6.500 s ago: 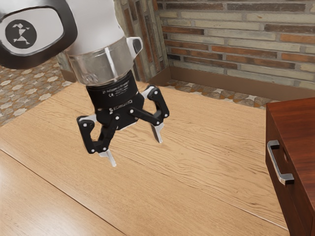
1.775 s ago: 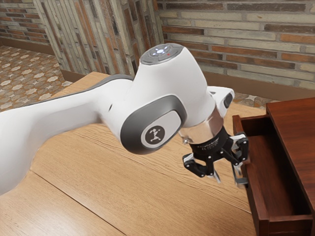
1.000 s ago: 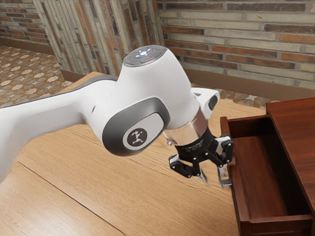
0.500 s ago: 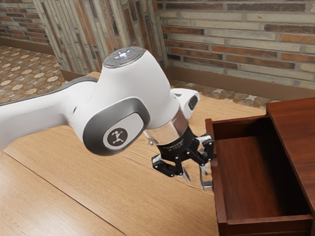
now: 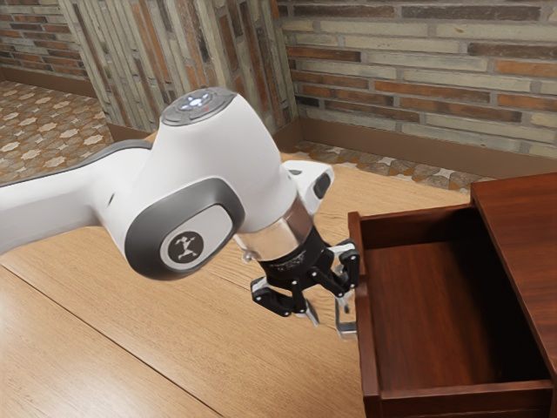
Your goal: Pull the drawer handle with one arm to open the drawer
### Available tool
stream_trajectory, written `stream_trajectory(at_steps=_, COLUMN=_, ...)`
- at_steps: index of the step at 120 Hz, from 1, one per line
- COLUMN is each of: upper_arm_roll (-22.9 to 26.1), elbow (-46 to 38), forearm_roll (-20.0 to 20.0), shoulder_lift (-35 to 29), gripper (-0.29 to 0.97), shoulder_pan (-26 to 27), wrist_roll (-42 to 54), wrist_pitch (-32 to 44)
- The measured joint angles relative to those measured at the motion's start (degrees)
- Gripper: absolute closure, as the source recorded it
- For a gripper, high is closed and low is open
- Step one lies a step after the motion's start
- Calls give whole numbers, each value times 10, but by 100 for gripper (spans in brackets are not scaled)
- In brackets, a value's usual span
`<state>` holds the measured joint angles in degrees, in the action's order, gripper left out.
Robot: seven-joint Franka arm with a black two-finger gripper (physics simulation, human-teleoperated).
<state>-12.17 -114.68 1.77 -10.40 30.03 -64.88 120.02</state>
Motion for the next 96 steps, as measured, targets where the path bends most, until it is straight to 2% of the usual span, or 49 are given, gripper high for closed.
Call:
stream_trajectory(at_steps=34, upper_arm_roll=0, elbow=-18, forearm_roll=4, shoulder_lift=-20, gripper=48, shoulder_pan=-5, wrist_roll=0, wrist_pitch=0)
stream_trajectory(at_steps=96, upper_arm_roll=0, elbow=-16, forearm_roll=18, shoulder_lift=-19, gripper=48, shoulder_pan=-2, wrist_roll=2, wrist_pitch=8)
